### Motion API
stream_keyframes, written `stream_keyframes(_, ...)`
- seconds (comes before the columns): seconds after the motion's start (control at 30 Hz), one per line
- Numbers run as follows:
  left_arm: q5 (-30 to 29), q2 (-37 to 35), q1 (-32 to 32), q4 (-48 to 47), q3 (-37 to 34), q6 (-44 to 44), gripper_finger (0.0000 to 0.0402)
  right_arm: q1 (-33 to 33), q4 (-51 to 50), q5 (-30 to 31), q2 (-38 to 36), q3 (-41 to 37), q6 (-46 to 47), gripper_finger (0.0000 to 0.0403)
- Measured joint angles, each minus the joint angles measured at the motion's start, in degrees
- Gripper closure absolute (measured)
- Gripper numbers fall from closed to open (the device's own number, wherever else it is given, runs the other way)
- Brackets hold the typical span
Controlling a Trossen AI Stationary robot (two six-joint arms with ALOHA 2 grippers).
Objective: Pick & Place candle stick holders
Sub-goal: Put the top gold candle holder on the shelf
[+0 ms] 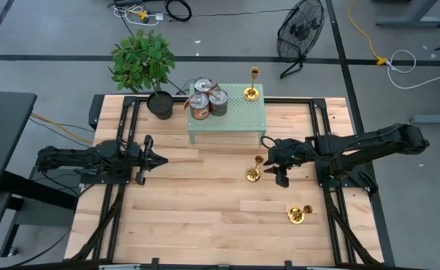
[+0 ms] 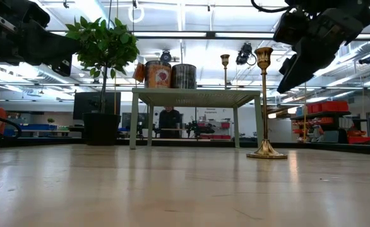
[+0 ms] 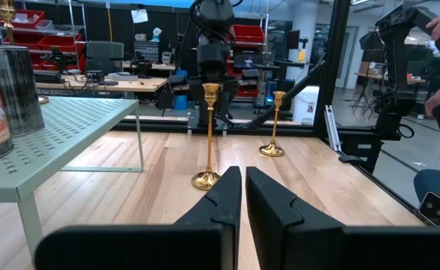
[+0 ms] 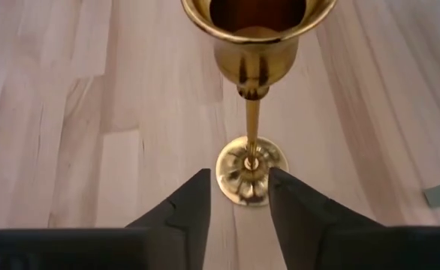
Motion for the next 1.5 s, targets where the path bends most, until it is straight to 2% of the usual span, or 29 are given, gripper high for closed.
stream_keyframes(0.63,0.0,0.0,0.0,0.0,0.0,0.0,0.0371,0.0,7.7,1.5,0.0,-1.3,0.1,0.0163)
stream_keyframes(0.9,0.0,0.0,0.0,0.0,0.0,0.0,0.0371,0.0,9.7,1.6,2.4,-1.3,0.9,0.0131)
stream_keyframes(1.2,0.0,0.0,0.0,0.0,0.0,0.0,0.0371,0.0,14.1,3.3,5.6,-1.3,1.5,0.0125)
stream_keyframes(1.5,0.0,0.0,0.0,0.0,0.0,0.0,0.0371,0.0,14.8,4.7,6.7,-1.3,2.0,0.0146)
